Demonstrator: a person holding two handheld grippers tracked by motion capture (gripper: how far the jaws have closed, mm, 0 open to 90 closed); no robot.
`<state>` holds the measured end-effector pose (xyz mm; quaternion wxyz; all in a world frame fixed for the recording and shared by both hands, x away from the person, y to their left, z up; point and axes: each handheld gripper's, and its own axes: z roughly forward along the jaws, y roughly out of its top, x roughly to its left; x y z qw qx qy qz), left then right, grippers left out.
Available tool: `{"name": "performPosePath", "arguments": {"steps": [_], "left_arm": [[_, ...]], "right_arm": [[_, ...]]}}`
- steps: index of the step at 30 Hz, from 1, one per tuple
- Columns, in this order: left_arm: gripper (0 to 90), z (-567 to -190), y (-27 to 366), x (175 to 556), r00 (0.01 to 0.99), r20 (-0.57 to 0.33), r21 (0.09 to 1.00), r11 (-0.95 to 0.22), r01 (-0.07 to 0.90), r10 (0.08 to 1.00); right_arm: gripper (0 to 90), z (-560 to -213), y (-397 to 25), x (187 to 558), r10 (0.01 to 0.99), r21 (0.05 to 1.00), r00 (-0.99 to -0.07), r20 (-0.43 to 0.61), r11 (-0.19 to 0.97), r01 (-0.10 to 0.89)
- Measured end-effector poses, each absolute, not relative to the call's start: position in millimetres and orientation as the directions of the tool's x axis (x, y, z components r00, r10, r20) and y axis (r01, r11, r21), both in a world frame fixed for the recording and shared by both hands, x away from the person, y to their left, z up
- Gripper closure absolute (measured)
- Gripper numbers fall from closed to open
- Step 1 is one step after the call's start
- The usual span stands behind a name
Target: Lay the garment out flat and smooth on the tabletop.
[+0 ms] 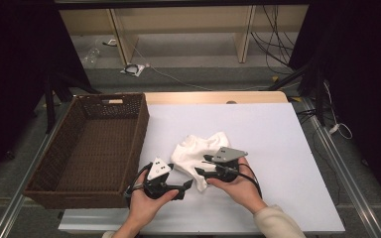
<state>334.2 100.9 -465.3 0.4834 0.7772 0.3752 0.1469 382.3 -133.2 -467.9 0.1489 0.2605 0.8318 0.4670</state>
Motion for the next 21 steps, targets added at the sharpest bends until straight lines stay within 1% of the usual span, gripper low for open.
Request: {"name": "performPosePath", "arguments": {"steps": [3, 4, 6, 8, 9, 10, 11, 12, 13, 14, 15, 16, 17, 20, 21], "left_arm": [[12.6, -467, 103, 334, 0.667, -0.134, 0.855, -0.255, 0.452, 0.733], [12.6, -468, 103, 333, 0.666, -0.135, 0.855, -0.254, 0.453, 0.733], [12.7, -470, 103, 330, 0.671, -0.125, 0.849, -0.271, 0.453, 0.731], [12.7, -472, 104, 326, 0.674, -0.120, 0.844, -0.282, 0.456, 0.729], [12.7, -474, 105, 325, 0.675, -0.121, 0.842, -0.285, 0.458, 0.728], [12.7, -474, 105, 324, 0.674, -0.123, 0.840, -0.285, 0.461, 0.728], [12.7, -474, 105, 324, 0.677, -0.119, 0.839, -0.291, 0.460, 0.727], [12.7, -474, 105, 324, 0.676, -0.121, 0.840, -0.288, 0.459, 0.727], [12.7, -474, 105, 324, 0.677, -0.118, 0.840, -0.290, 0.458, 0.726], [12.7, -474, 105, 324, 0.676, -0.119, 0.841, -0.288, 0.458, 0.727], [12.7, -474, 105, 324, 0.676, -0.118, 0.839, -0.291, 0.459, 0.727], [12.7, -474, 106, 324, 0.675, -0.118, 0.839, -0.291, 0.460, 0.728], [12.7, -475, 106, 325, 0.674, -0.118, 0.839, -0.290, 0.461, 0.729], [12.9, -475, 105, 326, 0.674, -0.120, 0.839, -0.289, 0.462, 0.729], [13.0, -476, 104, 326, 0.671, -0.125, 0.838, -0.284, 0.465, 0.731]], "right_arm": [[47.7, -465, -115, 387, 0.530, 0.842, -0.848, -0.003, 0.459, 0.283], [47.7, -465, -115, 387, 0.530, 0.842, -0.848, -0.003, 0.459, 0.283], [51.1, -467, -106, 388, 0.505, 0.833, -0.863, -0.011, 0.482, 0.271], [52.5, -468, -104, 388, 0.499, 0.826, -0.866, -0.013, 0.494, 0.272], [57.4, -471, -99, 388, 0.492, 0.810, -0.870, -0.012, 0.516, 0.281], [57.4, -471, -99, 388, 0.492, 0.810, -0.870, -0.012, 0.516, 0.281], [62.8, -474, -95, 389, 0.484, 0.792, -0.875, -0.015, 0.540, 0.285], [62.8, -474, -95, 389, 0.484, 0.792, -0.875, -0.015, 0.540, 0.285], [65.6, -475, -93, 389, 0.481, 0.784, -0.877, -0.015, 0.549, 0.288], [71.2, -476, -91, 389, 0.482, 0.777, -0.876, -0.019, 0.559, 0.291], [82.1, -477, -90, 389, 0.489, 0.766, -0.871, -0.033, 0.572, 0.292], [82.1, -477, -90, 389, 0.489, 0.766, -0.871, -0.033, 0.572, 0.292], [86.8, -476, -92, 389, 0.496, 0.762, -0.868, -0.029, 0.572, 0.302], [87.5, -472, -95, 387, 0.500, 0.762, -0.866, -0.035, 0.574, 0.300], [87.8, -464, -103, 384, 0.502, 0.774, -0.863, -0.049, 0.566, 0.285]]}}
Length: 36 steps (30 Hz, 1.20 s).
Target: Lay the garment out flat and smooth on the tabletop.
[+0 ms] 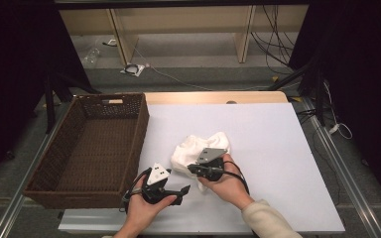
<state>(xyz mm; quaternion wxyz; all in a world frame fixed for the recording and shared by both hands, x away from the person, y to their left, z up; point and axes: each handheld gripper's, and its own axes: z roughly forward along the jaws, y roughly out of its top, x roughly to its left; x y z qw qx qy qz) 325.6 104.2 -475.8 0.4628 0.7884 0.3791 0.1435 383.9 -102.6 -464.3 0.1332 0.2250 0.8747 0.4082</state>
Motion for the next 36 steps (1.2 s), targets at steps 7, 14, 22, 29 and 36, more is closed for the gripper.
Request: {"name": "performPosePath", "arguments": {"steps": [7, 14, 22, 29, 36], "left_arm": [[15.2, -475, 101, 329, 0.676, -0.116, 0.831, -0.302, 0.468, 0.728], [22.3, -474, 92, 346, 0.663, -0.084, 0.805, -0.342, 0.485, 0.744], [31.9, -477, 78, 368, 0.676, -0.108, 0.773, -0.367, 0.518, 0.729], [45.6, -488, 64, 366, 0.721, -0.089, 0.727, -0.450, 0.519, 0.687], [58.1, -489, 62, 365, 0.735, -0.083, 0.722, -0.468, 0.510, 0.672]], "right_arm": [[87.9, -439, -156, 370, 0.598, 0.831, -0.799, -0.057, 0.472, 0.294], [88.0, -437, -223, 357, 0.700, 0.838, -0.712, -0.049, 0.417, 0.352], [87.9, -451, -251, 361, 0.767, 0.791, -0.641, -0.040, 0.416, 0.448], [78.9, -458, -253, 360, 0.741, 0.770, -0.670, -0.029, 0.445, 0.458], [58.4, -428, -239, 340, 0.667, 0.844, -0.743, -0.048, 0.426, 0.327]]}}
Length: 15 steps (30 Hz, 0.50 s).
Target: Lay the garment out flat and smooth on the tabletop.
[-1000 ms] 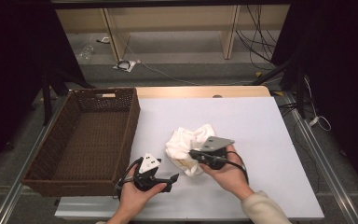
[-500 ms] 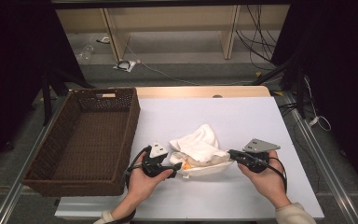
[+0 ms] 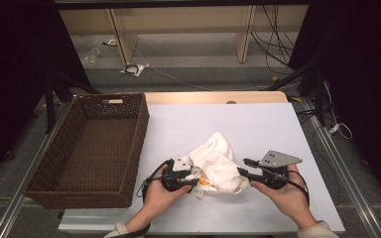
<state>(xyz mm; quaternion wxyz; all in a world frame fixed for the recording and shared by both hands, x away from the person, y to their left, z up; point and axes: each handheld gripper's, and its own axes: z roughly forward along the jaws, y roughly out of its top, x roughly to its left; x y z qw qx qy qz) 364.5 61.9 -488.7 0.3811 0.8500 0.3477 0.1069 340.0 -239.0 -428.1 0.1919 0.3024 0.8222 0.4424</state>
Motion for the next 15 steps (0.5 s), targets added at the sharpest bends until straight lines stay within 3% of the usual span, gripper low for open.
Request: {"name": "performPosePath", "arguments": {"steps": [4, 8, 9, 10, 15], "left_arm": [[63.0, -488, 59, 363, 0.748, -0.067, 0.718, -0.489, 0.495, 0.660], [73.3, -488, 57, 361, 0.761, -0.048, 0.716, -0.509, 0.478, 0.647], [73.3, -488, 56, 360, 0.768, -0.045, 0.714, -0.517, 0.472, 0.639], [80.0, -488, 54, 358, 0.770, -0.048, 0.709, -0.521, 0.476, 0.637], [82.3, -484, 50, 351, 0.768, -0.082, 0.686, -0.523, 0.506, 0.635]], "right_arm": [[53.7, -428, -222, 334, 0.598, 0.832, -0.800, -0.048, 0.467, 0.300], [47.3, -446, -196, 328, 0.527, 0.758, -0.849, -0.050, 0.573, 0.311], [47.3, -446, -196, 328, 0.527, 0.758, -0.849, -0.050, 0.573, 0.311], [46.8, -454, -192, 328, 0.527, 0.728, -0.848, -0.059, 0.604, 0.325], [46.6, -462, -194, 330, 0.545, 0.706, -0.836, -0.063, 0.616, 0.349]]}}
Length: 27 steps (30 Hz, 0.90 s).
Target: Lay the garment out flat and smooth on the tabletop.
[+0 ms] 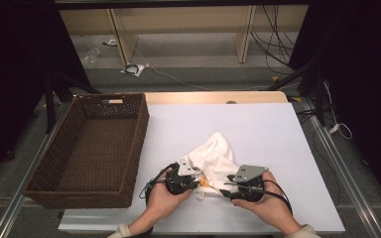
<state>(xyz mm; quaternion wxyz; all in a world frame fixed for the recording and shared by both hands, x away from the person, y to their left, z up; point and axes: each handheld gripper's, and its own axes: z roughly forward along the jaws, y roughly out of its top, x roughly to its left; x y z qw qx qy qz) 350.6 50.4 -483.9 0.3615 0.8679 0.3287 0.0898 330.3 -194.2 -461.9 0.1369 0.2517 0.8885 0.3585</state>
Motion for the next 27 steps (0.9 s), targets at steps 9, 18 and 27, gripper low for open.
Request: {"name": "performPosePath", "arguments": {"steps": [9, 18, 27], "left_arm": [[79.3, -475, 29, 321, 0.801, -0.125, 0.682, -0.536, 0.498, 0.585], [43.3, -449, 57, 316, 0.779, -0.032, 0.754, -0.497, 0.430, 0.626], [46.7, -468, 85, 347, 0.669, 0.024, 0.696, -0.493, 0.522, 0.742]], "right_arm": [[46.8, -462, -208, 325, 0.586, 0.732, -0.808, -0.068, 0.580, 0.359], [51.4, -456, -204, 309, 0.575, 0.779, -0.817, -0.035, 0.528, 0.338], [55.2, -478, -160, 297, 0.512, 0.755, -0.857, 0.051, 0.542, 0.369]]}}
